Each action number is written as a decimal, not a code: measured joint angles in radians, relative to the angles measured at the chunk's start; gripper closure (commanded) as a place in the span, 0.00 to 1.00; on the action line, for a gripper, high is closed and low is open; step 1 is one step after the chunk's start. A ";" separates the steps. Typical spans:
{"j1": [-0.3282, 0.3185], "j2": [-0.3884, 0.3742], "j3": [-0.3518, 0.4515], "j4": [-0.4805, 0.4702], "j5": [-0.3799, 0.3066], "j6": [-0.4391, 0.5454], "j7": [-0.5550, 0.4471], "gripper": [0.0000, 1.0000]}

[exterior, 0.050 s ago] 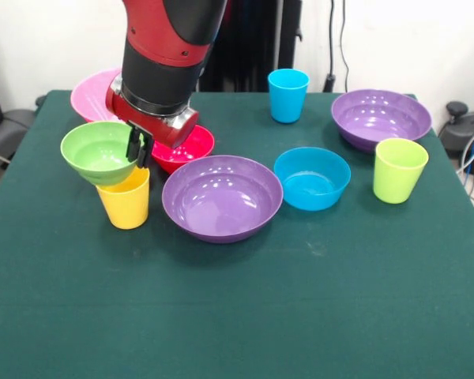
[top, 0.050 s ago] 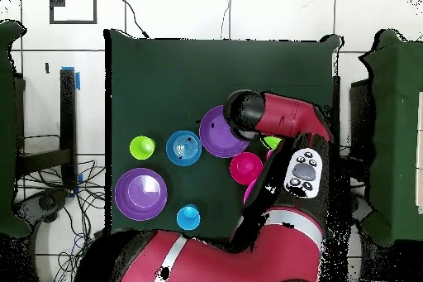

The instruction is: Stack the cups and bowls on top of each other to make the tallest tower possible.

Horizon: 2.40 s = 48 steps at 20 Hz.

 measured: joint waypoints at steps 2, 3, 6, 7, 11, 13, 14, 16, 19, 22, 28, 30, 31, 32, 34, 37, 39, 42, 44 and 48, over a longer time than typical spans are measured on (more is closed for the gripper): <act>0.001 0.000 0.000 0.000 0.002 0.000 0.000 1.00; 0.002 0.000 -0.001 0.000 0.004 0.000 0.000 1.00; 0.003 0.000 -0.003 0.000 0.008 0.000 0.000 1.00; 0.003 0.000 -0.004 0.000 0.010 0.000 0.000 1.00; 0.004 0.000 -0.005 0.000 0.019 0.000 0.000 1.00; 0.004 0.000 -0.006 0.000 0.023 0.000 0.000 1.00; 0.004 0.000 -0.007 0.000 0.026 0.000 0.000 1.00; 0.005 0.000 -0.007 0.000 0.030 0.000 0.000 1.00; 0.007 0.000 -0.009 0.000 0.035 0.000 0.000 1.00; 0.010 0.000 -0.012 0.000 0.035 0.000 0.000 1.00; 0.016 0.000 -0.013 0.000 0.041 0.000 0.000 1.00; 0.019 0.000 -0.014 0.000 0.042 0.000 0.000 1.00; 0.019 0.000 -0.014 0.000 0.043 0.000 0.000 1.00; 0.021 0.001 -0.014 0.000 0.044 0.000 0.000 1.00; 0.023 0.001 -0.015 0.000 0.045 0.000 0.000 1.00; 0.026 0.001 -0.016 0.000 0.045 0.000 0.000 0.00; 0.026 0.001 -0.017 0.000 0.047 0.000 0.000 0.00; 0.027 0.001 -0.019 0.000 0.050 0.000 0.000 0.00; 0.027 0.001 -0.020 0.000 0.052 0.000 0.000 0.00; 0.028 0.001 -0.025 0.000 0.056 0.000 0.000 0.00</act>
